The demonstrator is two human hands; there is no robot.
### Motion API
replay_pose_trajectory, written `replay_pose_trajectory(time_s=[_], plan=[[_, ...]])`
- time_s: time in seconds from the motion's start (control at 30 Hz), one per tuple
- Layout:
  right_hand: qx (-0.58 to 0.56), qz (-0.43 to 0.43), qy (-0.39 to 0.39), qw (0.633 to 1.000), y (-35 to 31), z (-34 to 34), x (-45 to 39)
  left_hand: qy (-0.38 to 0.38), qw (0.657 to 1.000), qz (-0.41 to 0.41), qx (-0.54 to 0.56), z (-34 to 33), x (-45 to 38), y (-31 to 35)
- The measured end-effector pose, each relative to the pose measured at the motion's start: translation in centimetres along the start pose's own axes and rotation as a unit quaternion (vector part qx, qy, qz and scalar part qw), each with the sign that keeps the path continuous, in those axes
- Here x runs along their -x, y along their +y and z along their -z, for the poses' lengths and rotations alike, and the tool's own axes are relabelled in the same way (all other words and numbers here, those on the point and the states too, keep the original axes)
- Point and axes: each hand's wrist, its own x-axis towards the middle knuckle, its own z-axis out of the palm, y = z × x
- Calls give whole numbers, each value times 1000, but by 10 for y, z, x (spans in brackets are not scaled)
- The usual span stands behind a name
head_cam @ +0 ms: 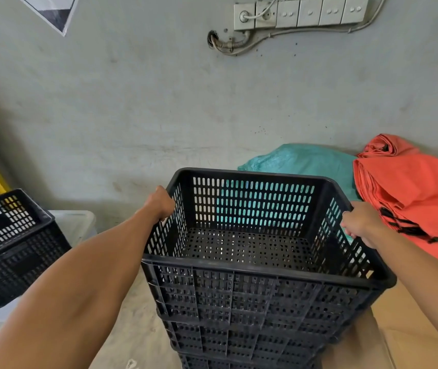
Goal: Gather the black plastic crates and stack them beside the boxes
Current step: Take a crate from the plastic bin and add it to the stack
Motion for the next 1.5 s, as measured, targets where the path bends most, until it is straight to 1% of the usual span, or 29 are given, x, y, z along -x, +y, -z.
replay_pose_trajectory(time_s=[0.33,0.47,0.53,0.63,0.67,0.73,0.8,0.87,0.97,1.0,1.07,1.13,1.17,1.2,1.23,1.3,1.33,1.37,1.4,1.47,1.5], plan=[[-2,7,16,1000,-1,-5,-7,-11,1000,1,-3,1,-10,0],[40,10,22,999,0,-11,-7,-17,1000,-1,3,-1,-13,0],[72,13,24,997,-1,-12,-6,-6,1000,-6,-1,-4,-14,-2],[86,-2,-8,996,-3,-11,-4,7,1000,-10,17,-9,-16,-10],[92,2,-4,996,-3,-10,-2,17,1000,-15,20,-10,-16,-13],[117,20,19,993,-6,-10,10,47,999,-27,-8,-11,-15,-16],[170,48,27,984,-9,-10,20,67,996,-52,-39,-13,-11,-15],[226,58,-7,972,-11,-9,26,53,994,-82,-47,-13,-7,-13],[306,62,-46,949,-20,-5,33,-16,992,-102,-78,-7,-2,-9],[319,76,-40,944,-27,-1,32,-27,990,-105,-93,-4,-1,-7],[317,120,10,941,-46,13,25,-10,986,-124,-114,9,-1,4],[282,145,52,947,-63,32,23,18,980,-152,-126,23,-3,15],[262,140,61,953,-64,37,22,23,979,-159,-129,26,-4,15],[246,127,57,959,-59,38,26,20,979,-156,-128,26,-2,10],[253,113,39,960,-48,32,33,11,980,-149,-129,21,2,2],[335,101,-10,937,-9,7,51,2,975,-142,-170,-1,15,-24],[371,106,-26,922,9,-3,57,12,967,-145,-207,-12,21,-35],[383,117,-32,916,17,-9,58,30,960,-148,-234,-18,22,-39],[374,122,-39,918,17,-10,55,42,960,-148,-235,-20,22,-38],[329,106,-68,936,9,-4,56,28,970,-145,-192,-14,28,-28],[316,111,-72,939,8,-1,52,37,973,-152,-169,-12,26,-26]])
